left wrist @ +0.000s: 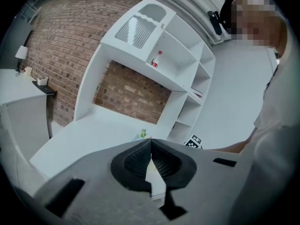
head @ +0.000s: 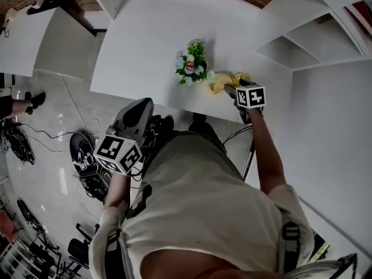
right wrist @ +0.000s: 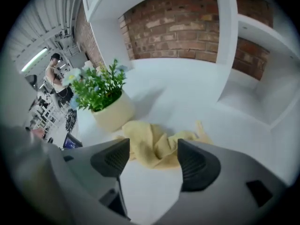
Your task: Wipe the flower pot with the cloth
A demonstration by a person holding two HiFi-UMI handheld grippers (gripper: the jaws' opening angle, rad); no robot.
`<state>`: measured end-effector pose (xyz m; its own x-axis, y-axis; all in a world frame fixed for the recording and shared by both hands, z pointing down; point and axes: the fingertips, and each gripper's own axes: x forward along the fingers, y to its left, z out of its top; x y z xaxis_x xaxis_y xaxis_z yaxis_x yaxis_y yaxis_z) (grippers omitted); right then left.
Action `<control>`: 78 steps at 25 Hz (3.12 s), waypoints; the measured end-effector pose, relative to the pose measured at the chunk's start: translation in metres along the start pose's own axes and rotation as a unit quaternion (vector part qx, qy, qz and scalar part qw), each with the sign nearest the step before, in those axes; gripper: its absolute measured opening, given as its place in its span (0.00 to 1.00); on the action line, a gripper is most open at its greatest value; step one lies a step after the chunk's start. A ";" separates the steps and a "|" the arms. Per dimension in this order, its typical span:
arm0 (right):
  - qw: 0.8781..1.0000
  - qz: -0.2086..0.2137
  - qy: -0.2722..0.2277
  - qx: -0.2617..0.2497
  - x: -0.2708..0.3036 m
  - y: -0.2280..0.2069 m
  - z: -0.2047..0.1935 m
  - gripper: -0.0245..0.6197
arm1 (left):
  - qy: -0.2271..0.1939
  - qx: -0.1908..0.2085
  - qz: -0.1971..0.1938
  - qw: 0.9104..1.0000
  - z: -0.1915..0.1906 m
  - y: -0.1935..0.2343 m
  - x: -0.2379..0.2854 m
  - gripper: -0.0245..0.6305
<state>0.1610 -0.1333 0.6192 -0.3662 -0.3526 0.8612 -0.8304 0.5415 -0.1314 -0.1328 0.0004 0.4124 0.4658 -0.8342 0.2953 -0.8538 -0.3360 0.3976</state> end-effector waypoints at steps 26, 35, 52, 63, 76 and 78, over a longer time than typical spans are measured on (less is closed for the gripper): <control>0.944 0.183 -0.201 0.187 -0.047 0.023 0.088 0.22 | 0.147 -0.067 -0.159 0.974 -0.018 0.070 0.239 0.33; 0.928 0.221 -0.133 0.268 0.029 0.081 0.055 0.23 | 0.232 -0.060 -0.149 0.959 -0.093 0.068 0.258 0.18; 0.882 0.308 -0.064 0.351 0.020 0.155 0.006 0.23 | 0.202 -0.073 -0.117 0.970 -0.087 0.059 0.249 0.08; 0.847 0.282 -0.148 0.427 -0.002 0.092 0.034 0.23 | 0.192 -0.075 -0.100 0.973 -0.088 0.065 0.240 0.08; 0.878 0.286 -0.073 0.378 0.030 0.155 0.003 0.23 | 0.123 -0.135 0.023 0.983 -0.093 0.072 0.218 0.08; 0.875 0.300 -0.057 0.376 0.028 0.166 -0.007 0.23 | 0.119 -0.143 0.028 0.982 -0.093 0.072 0.218 0.07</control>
<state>0.0157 -0.0477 0.6252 -0.8349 -0.2734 0.4777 -0.5001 0.0141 -0.8659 -0.0716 -0.1650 0.5858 0.4907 -0.7102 0.5048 -0.7950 -0.1279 0.5929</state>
